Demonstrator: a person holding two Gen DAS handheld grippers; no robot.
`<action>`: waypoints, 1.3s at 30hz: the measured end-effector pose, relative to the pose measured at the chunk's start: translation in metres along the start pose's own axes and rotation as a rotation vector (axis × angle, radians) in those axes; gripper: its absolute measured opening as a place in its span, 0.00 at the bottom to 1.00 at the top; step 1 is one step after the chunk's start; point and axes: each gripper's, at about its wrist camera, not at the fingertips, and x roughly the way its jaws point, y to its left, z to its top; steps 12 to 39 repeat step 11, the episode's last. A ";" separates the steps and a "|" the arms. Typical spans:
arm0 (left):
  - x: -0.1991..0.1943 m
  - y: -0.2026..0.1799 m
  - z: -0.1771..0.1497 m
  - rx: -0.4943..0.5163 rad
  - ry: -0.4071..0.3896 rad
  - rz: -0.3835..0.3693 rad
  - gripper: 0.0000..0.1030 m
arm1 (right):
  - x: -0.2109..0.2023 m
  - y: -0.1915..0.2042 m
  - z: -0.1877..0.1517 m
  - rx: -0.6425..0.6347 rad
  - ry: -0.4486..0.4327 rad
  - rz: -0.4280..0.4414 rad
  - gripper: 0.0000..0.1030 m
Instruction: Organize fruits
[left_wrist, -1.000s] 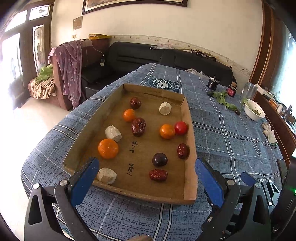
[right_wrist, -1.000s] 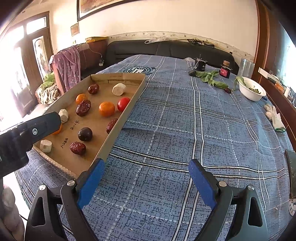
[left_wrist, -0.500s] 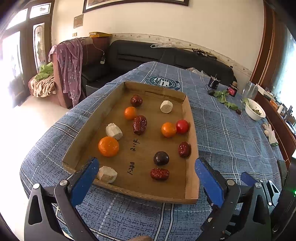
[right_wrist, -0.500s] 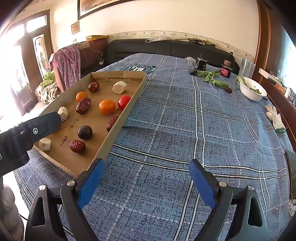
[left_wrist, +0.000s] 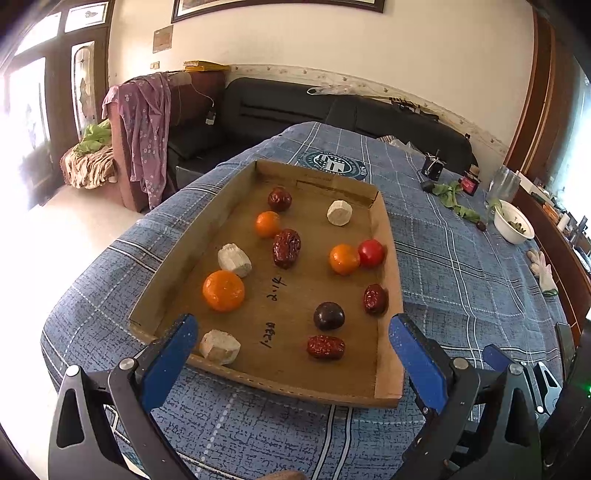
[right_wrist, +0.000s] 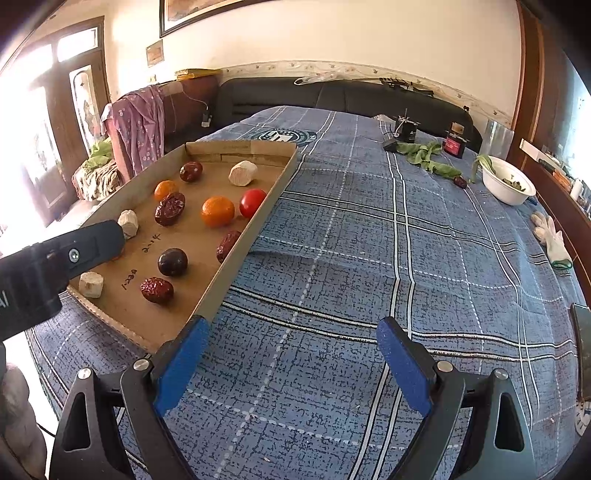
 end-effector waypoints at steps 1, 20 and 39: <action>0.000 0.000 0.000 -0.001 0.001 0.001 1.00 | -0.001 0.000 0.000 -0.002 -0.003 0.000 0.92; -0.010 -0.004 -0.001 0.012 -0.012 0.023 1.00 | -0.007 0.006 0.003 -0.031 -0.027 0.010 0.94; -0.010 -0.004 -0.001 0.012 -0.012 0.023 1.00 | -0.007 0.006 0.003 -0.031 -0.027 0.010 0.94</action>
